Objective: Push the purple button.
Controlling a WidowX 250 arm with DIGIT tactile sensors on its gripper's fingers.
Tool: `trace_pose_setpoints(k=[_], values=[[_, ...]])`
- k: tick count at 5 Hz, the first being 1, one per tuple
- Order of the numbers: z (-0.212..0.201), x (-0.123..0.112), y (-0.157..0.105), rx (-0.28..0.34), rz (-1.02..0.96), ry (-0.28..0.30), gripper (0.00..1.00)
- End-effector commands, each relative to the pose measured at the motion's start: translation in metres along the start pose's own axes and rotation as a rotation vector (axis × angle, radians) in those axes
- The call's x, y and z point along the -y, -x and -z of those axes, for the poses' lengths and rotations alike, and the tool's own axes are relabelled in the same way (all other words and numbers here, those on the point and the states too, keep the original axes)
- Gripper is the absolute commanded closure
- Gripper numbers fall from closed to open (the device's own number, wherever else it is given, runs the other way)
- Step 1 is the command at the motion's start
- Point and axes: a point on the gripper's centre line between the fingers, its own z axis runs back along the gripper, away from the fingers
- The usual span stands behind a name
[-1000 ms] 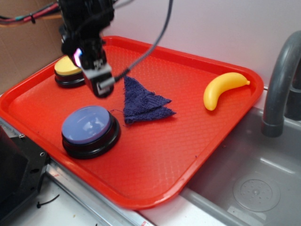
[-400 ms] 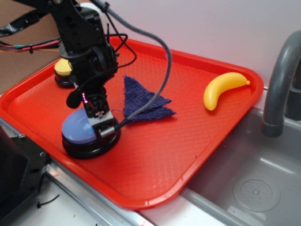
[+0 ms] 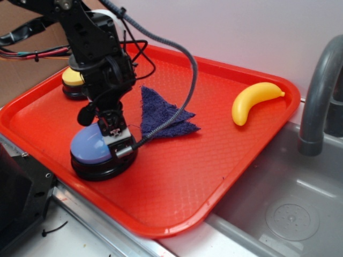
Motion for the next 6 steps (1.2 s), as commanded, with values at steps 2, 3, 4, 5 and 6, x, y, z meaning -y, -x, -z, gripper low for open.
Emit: trace_pose_setpoints(k=[2, 3, 4, 5, 6], values=[[-0.052, -0.009, -0.009, 0.053, -0.029, -0.023, 0.0], [-0.061, -0.008, -0.014, 0.078, -0.029, -0.047, 0.0], [-0.065, -0.008, -0.019, 0.054, -0.019, -0.012, 0.0], [-0.071, -0.007, -0.02, 0.053, -0.024, -0.014, 0.0], [-0.081, -0.008, -0.016, 0.061, -0.033, -0.017, 0.0]])
